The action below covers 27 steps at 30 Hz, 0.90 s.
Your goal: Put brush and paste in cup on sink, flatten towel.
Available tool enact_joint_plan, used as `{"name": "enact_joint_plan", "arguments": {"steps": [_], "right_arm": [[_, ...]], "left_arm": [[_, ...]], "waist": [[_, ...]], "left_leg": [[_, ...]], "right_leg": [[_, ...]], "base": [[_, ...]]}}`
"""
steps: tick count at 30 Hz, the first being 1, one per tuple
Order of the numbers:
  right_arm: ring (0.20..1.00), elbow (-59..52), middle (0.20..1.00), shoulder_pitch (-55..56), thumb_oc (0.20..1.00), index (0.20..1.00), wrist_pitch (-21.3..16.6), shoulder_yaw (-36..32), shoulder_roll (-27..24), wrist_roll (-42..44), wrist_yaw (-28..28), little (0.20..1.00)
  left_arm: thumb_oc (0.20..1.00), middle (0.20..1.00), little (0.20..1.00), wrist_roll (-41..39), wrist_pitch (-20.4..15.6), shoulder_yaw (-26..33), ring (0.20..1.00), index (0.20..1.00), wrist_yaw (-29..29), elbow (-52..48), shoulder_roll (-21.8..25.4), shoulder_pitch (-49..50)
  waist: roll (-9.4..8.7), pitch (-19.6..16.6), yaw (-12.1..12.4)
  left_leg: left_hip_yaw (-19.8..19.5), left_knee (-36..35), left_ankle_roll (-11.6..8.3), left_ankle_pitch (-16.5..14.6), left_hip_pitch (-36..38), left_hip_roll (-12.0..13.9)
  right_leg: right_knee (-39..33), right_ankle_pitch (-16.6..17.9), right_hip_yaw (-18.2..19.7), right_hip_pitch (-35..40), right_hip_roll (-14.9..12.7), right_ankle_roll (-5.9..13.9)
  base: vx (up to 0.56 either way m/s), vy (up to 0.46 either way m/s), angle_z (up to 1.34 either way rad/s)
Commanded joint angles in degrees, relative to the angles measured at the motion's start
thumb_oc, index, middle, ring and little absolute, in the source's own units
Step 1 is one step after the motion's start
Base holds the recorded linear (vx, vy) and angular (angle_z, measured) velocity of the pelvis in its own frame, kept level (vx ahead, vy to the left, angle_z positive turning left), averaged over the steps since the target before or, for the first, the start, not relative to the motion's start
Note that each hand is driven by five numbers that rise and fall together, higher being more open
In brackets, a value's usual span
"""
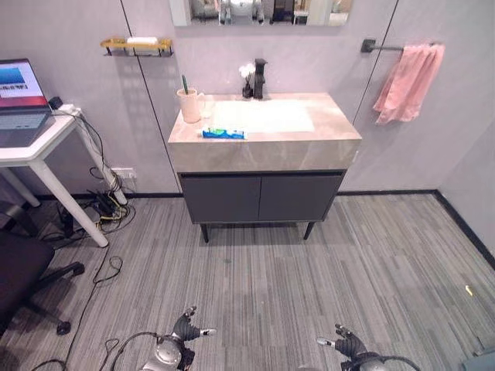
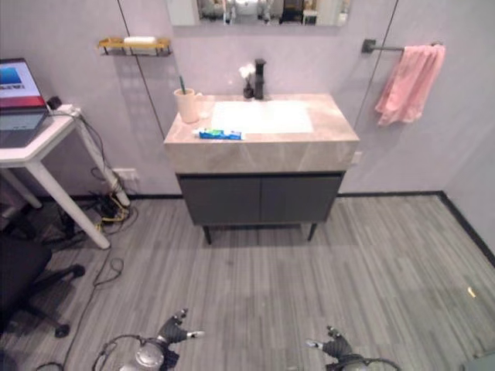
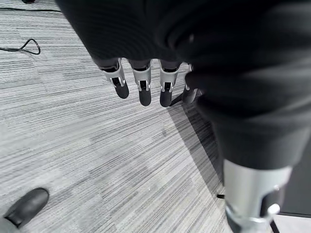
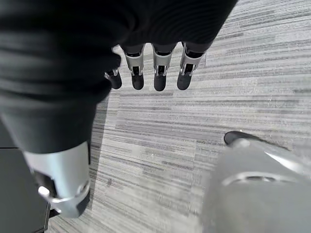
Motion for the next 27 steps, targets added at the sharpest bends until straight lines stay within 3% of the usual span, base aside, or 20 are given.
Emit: {"name": "enact_joint_plan", "arguments": {"steps": [1, 3, 5, 9, 12, 14, 17, 18, 19, 20, 23, 24, 25, 27], "right_arm": [[1.000, -3.6, 1.000, -3.1, 1.000, 1.000, -0.8, 0.4, 0.5, 1.7, 1.0, 1.000], [1.000, -4.0, 1.000, -3.0, 1.000, 1.000, -0.8, 0.6, 0.5, 2.0, 1.2, 1.000], [1.000, -4.4, 1.000, -3.5, 1.000, 1.000, -0.8, 1.3, 0.5, 1.5, 1.3, 1.000], [1.000, -6.8, 1.000, -3.4, 1.000, 1.000, -0.8, 3.0, 0.0, -1.2, 1.9, 1.000], [1.000, -9.5, 1.000, -2.9, 1.000, 1.000, -0.4, 3.7, -0.9, -3.3, 2.1, 1.000], [1.000, -11.4, 1.000, -1.8, 1.000, 1.000, -0.5, 3.9, -2.1, -3.7, 2.2, 1.000], [1.000, -13.1, 1.000, -1.1, 1.000, 1.000, -0.4, 4.2, -3.5, -4.7, 2.8, 1.000], [1.000, -13.9, 1.000, -0.9, 1.000, 1.000, -0.4, 4.3, -4.1, -5.3, 2.8, 1.000], [1.000, -15.8, 1.000, -0.6, 1.000, 1.000, -0.4, 4.5, -5.6, -6.1, 2.9, 1.000], [1.000, -15.9, 1.000, -0.5, 1.000, 1.000, -0.4, 4.5, -5.6, -6.1, 2.9, 1.000], [1.000, -19.3, 1.000, 0.4, 1.000, 1.000, -0.4, 4.3, -8.0, -6.9, 3.2, 1.000], [1.000, -19.2, 1.000, 0.6, 1.000, 1.000, -0.5, 4.1, -8.4, -6.7, 2.6, 1.000], [1.000, -17.9, 1.000, 0.6, 1.000, 1.000, -0.2, 4.7, -8.2, -7.4, 2.0, 1.000], [1.000, -16.9, 1.000, 0.6, 1.000, 1.000, 0.0, 4.7, -7.9, -7.7, 1.6, 1.000]], "left_arm": [[1.000, 1.000, 1.000, 1.4, -0.8, 1.1, 1.000, 1.000, -0.2, -1.4, 2.2, -1.7], [1.000, 1.000, 1.000, 1.5, -0.7, 1.2, 1.000, 1.000, -0.4, -0.8, 2.1, -1.7], [1.000, 1.000, 1.000, 1.8, -0.6, 1.8, 1.000, 1.000, -0.8, 1.7, 1.9, -2.1], [1.000, 1.000, 1.000, 1.5, -0.7, 3.1, 1.000, 1.000, -0.6, 2.2, 1.7, -2.5], [1.000, 1.000, 1.000, 1.5, -0.7, 3.7, 1.000, 1.000, -0.7, 2.1, 1.8, -2.3], [1.000, 1.000, 1.000, 1.0, -0.7, 4.2, 1.000, 1.000, -0.4, 1.8, 1.8, -2.1], [1.000, 1.000, 1.000, 0.7, -0.5, 4.6, 1.000, 1.000, -0.2, 2.6, 1.7, -2.3], [1.000, 1.000, 1.000, 0.2, -0.3, 4.9, 1.000, 1.000, -0.2, 2.6, 1.7, -2.2], [1.000, 1.000, 1.000, -0.8, -0.2, 5.7, 1.000, 1.000, -0.3, 2.4, 1.7, -2.1], [1.000, 1.000, 1.000, -0.8, -0.2, 5.7, 1.000, 1.000, -0.3, 2.4, 1.7, -2.1], [1.000, 1.000, 1.000, -1.3, -0.1, 5.3, 1.000, 1.000, -0.5, 0.9, 2.1, -2.8], [1.000, 1.000, 1.000, -2.0, -0.1, 4.9, 1.000, 1.000, -0.2, 0.1, 2.3, -3.9], [1.000, 1.000, 1.000, -3.0, 0.0, 4.7, 1.000, 1.000, 0.1, -0.3, 2.0, -4.5], [1.000, 1.000, 1.000, -3.0, -0.2, 4.2, 1.000, 1.000, 0.5, -0.4, 1.8, -4.8]], "waist": [[-0.15, 2.7, -0.7], [-0.06, 2.8, -1.2], [-1.03, 2.5, -1.5], [-1.81, 2.6, -2.8], [-2.00, 2.5, -3.4], [-2.37, 1.9, -4.0], [-1.55, 0.4, -4.9], [-1.24, 0.2, -5.1], [-0.86, -0.4, -5.3], [-0.80, -0.4, -5.4], [-1.80, 0.4, -5.2], [-3.45, 2.0, -4.4], [-4.06, 3.4, -3.5], [-4.30, 3.3, -3.2]], "left_leg": [[-3.2, 0.1, 0.58, 0.3, 2.5, -1.4], [-3.2, -0.4, 0.57, 0.3, 3.0, -1.7], [-2.5, -2.6, -0.02, -0.4, 4.5, -3.1], [-3.9, -3.4, -1.48, -1.6, 6.7, -3.3], [-4.3, -3.6, -2.26, -2.0, 8.1, -2.9], [-5.1, -3.5, -2.99, -2.6, 9.3, -2.3], [-6.5, -2.6, -4.35, -1.8, 10.1, 0.1], [-7.0, -1.6, -4.80, -1.3, 10.0, 1.0], [-7.7, 3.3, -6.48, 1.6, 9.0, 2.8], [-7.8, 3.5, -6.54, 1.5, 8.9, 2.9], [-8.8, 19.0, -10.05, 10.9, 1.8, 5.4], [-7.7, 29.3, -11.23, 14.6, -3.9, 7.2], [-5.4, 30.4, -10.66, 13.9, -7.9, 8.7], [-4.4, 24.1, -9.16, 11.1, -11.9, 7.7]], "right_leg": [[-2.8, 19.0, 2.1, 0.3, -2.0, 0.64], [-3.8, 17.7, 2.4, -0.6, -0.5, 0.35], [-15.1, 16.9, 0.3, -2.2, -0.6, 0.46], [-26.8, 21.5, 1.1, -3.0, -0.5, 2.15], [-28.2, 22.9, 1.5, -3.2, -0.1, 2.57], [-27.6, 21.5, 2.9, -2.2, 1.2, 1.75], [-25.8, 18.1, 3.4, -1.4, 4.4, -0.03], [-24.8, 16.5, 3.1, -1.2, 5.4, -0.74], [-23.8, 14.2, 2.4, -0.5, 7.2, -2.25], [-23.8, 14.1, 2.3, -0.5, 7.2, -2.30], [-24.5, 12.3, 1.1, 3.2, 8.5, -5.06], [-24.6, 10.8, 0.2, 5.2, 8.0, -7.05], [-24.7, 9.1, -0.9, 7.0, 7.7, -7.61], [-25.7, 8.6, -1.1, 8.7, 7.0, -6.58]], "base": [[0.12, 0.112, 0.00], [0.13, 0.052, -0.07], [0.24, -0.020, -0.02], [0.24, -0.077, 0.06], [0.22, -0.084, 0.06], [0.28, -0.140, 0.31], [0.30, -0.178, 0.29], [0.39, -0.282, 0.09], [0.29, -0.223, -0.03], [0.27, -0.236, 0.01], [0.20, -0.286, 0.07], [0.29, -0.436, 0.27], [0.31, -0.336, 0.30], [0.36, -0.037, 0.68]]}}
